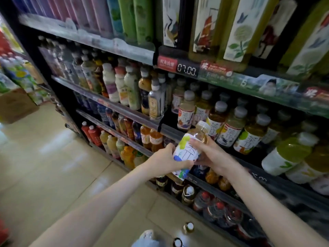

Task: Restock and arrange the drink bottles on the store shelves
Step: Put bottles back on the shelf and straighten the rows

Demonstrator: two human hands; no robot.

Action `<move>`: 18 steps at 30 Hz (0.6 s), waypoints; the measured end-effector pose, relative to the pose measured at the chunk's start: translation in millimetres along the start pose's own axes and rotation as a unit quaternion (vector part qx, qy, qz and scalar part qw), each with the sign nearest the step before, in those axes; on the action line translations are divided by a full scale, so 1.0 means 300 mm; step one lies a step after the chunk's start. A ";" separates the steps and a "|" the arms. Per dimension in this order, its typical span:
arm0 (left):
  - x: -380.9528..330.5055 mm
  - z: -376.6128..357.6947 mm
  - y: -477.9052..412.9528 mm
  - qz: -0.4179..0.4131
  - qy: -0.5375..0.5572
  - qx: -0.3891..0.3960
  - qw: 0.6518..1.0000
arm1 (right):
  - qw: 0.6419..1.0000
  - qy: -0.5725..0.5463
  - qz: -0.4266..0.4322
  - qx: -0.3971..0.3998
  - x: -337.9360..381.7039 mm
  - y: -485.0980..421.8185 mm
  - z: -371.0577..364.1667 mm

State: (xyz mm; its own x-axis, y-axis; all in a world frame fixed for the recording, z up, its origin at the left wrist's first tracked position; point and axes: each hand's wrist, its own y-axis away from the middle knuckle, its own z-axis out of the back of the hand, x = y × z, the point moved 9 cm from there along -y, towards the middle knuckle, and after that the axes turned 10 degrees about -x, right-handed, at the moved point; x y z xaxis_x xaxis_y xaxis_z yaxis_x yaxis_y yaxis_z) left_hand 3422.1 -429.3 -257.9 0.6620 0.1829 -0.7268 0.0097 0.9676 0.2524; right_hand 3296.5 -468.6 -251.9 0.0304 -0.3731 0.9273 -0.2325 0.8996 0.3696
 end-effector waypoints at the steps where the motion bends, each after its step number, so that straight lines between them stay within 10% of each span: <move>1: 0.001 0.025 -0.030 -0.021 -0.055 -0.016 0.998 | 1.000 0.003 -0.010 -0.028 -0.008 -0.025 -0.003; 8: 0.017 0.145 -0.187 -0.128 -0.169 -0.038 0.977 | 0.988 -0.040 -0.032 -0.144 0.013 -0.113 -0.068; 18: 0.086 0.188 -0.282 -0.147 0.010 0.181 0.972 | 0.953 -0.168 -0.015 -0.251 -0.024 -0.094 -0.028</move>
State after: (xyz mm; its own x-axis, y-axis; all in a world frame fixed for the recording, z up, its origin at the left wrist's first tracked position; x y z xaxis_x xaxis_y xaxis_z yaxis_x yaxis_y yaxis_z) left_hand 3480.6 -516.3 -262.1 0.5762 -0.0850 -0.8128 0.4612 0.8549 0.2376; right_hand 3311.1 -489.2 -268.4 -0.3020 -0.3754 0.8763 0.2610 0.8515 0.4547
